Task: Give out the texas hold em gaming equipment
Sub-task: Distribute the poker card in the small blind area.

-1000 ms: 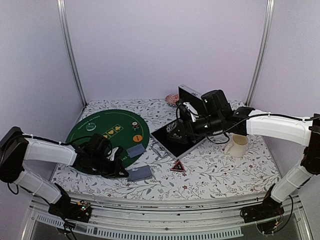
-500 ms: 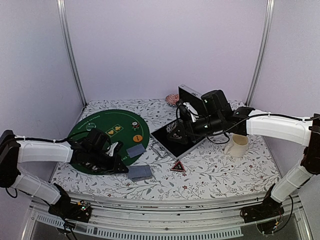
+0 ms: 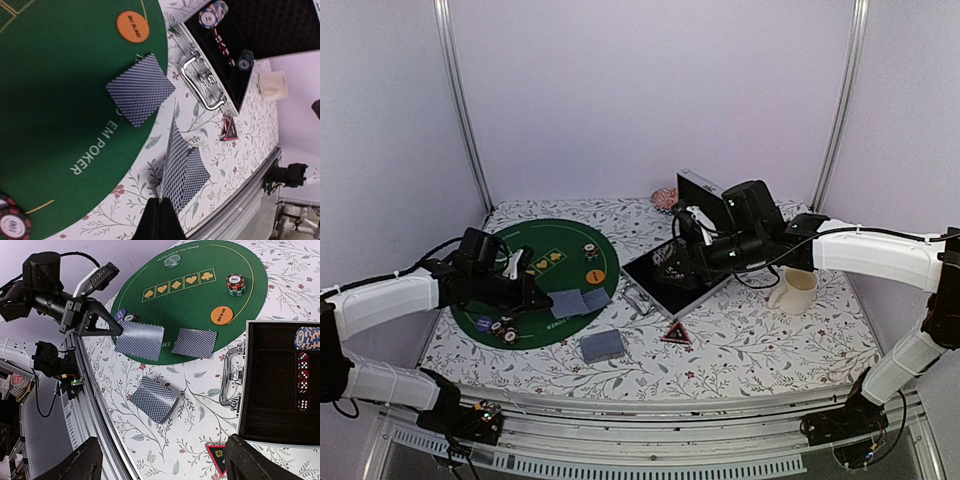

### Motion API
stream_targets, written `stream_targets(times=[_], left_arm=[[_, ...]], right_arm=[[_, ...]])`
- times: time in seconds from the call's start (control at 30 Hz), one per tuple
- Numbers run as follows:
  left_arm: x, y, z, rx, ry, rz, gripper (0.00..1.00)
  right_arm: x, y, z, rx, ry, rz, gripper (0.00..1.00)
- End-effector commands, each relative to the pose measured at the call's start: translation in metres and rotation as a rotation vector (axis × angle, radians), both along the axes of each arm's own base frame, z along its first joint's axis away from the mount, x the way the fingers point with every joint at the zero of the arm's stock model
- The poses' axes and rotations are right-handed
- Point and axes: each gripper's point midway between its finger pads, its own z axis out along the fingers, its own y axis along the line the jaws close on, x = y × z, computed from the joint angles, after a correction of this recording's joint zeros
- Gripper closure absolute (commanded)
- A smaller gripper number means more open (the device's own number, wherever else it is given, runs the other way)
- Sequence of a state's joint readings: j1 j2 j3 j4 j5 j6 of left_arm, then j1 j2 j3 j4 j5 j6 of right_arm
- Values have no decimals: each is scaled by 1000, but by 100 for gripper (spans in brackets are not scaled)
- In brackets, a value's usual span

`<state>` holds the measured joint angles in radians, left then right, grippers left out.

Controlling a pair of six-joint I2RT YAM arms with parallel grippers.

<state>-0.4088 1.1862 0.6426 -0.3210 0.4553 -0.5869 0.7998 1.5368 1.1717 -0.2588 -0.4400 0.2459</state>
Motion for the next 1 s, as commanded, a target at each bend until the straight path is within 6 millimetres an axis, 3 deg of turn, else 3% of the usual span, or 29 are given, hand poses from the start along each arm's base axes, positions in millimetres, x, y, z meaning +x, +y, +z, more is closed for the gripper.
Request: stream_targets(times=[0.0,0.2,0.4,0.63,0.77,0.97], left_arm=[[14,46,10,40,-14,140,100],[36,137,10,124,-35,411,100],[39,229,-10,155,18,678,100],[34,267,-42,89,76,856,100],[23,275,-64,66,143,899,100],[15,279,-75,101,178,913,100]], right_arm=[[0,4,14,16,-27,11,14],[0,3,14,15,-31,11,14],[-1,0,19,16,-41,3,14],[-1,-1,20,16,-46,0,14],[-2,-3,19,6,-47,-4,14],[-1,-3,18,5,-46,-2,14]])
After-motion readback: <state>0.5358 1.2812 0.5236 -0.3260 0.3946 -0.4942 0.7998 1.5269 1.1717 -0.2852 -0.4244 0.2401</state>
